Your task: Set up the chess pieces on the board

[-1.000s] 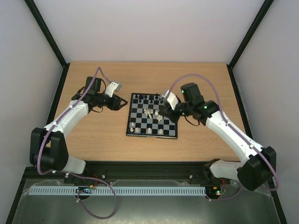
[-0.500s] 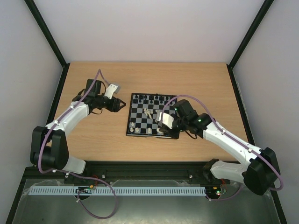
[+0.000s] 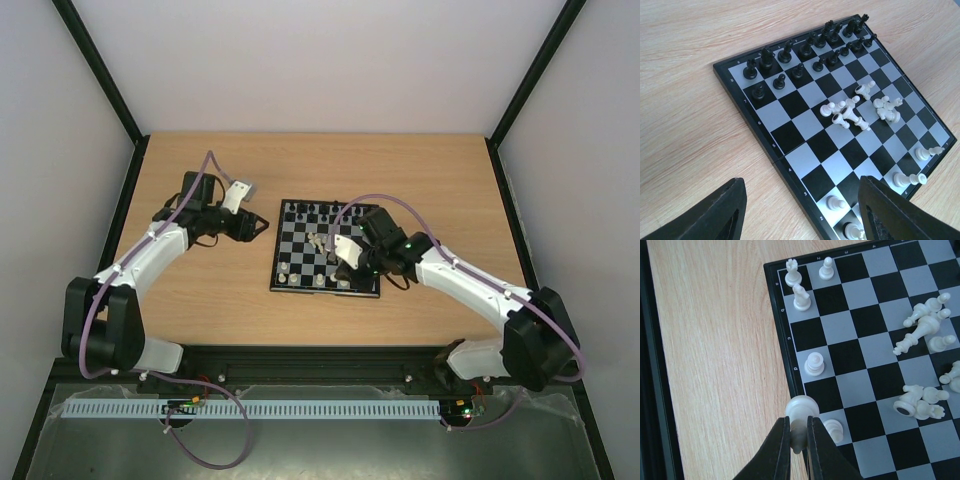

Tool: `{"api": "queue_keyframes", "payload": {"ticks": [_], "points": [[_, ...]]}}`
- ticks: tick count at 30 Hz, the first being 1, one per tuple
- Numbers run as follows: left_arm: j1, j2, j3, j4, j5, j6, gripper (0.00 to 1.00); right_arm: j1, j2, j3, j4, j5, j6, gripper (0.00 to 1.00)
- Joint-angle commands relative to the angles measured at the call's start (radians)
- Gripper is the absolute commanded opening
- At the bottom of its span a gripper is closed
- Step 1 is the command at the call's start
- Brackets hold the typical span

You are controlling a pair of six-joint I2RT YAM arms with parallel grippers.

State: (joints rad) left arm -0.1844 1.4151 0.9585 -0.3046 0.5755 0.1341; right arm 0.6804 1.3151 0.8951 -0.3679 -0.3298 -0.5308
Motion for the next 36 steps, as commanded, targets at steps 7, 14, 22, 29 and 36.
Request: {"api": "queue_keyframes", "payload": {"ticks": [7, 14, 22, 29, 36], "points": [[0.007, -0.029, -0.018, 0.013, 0.03, -0.022, 0.64, 0.005, 0.103, 0.066, -0.035, 0.021, -0.011, 0.05], [0.008, -0.033, -0.023, 0.013, 0.032, -0.022, 0.64, 0.026, 0.139, 0.138, -0.024, -0.023, -0.004, 0.05], [0.019, -0.046, -0.026, 0.025, 0.036, -0.046, 0.64, 0.114, 0.243, 0.227, 0.0, 0.011, -0.013, 0.05], [0.034, -0.084, -0.031, 0.026, 0.025, -0.051, 0.65, 0.159, 0.33, 0.266, 0.005, 0.072, -0.002, 0.06], [0.045, -0.103, -0.036, 0.037, 0.035, -0.061, 0.65, 0.165, 0.41, 0.306, -0.042, 0.123, 0.001, 0.06]]}}
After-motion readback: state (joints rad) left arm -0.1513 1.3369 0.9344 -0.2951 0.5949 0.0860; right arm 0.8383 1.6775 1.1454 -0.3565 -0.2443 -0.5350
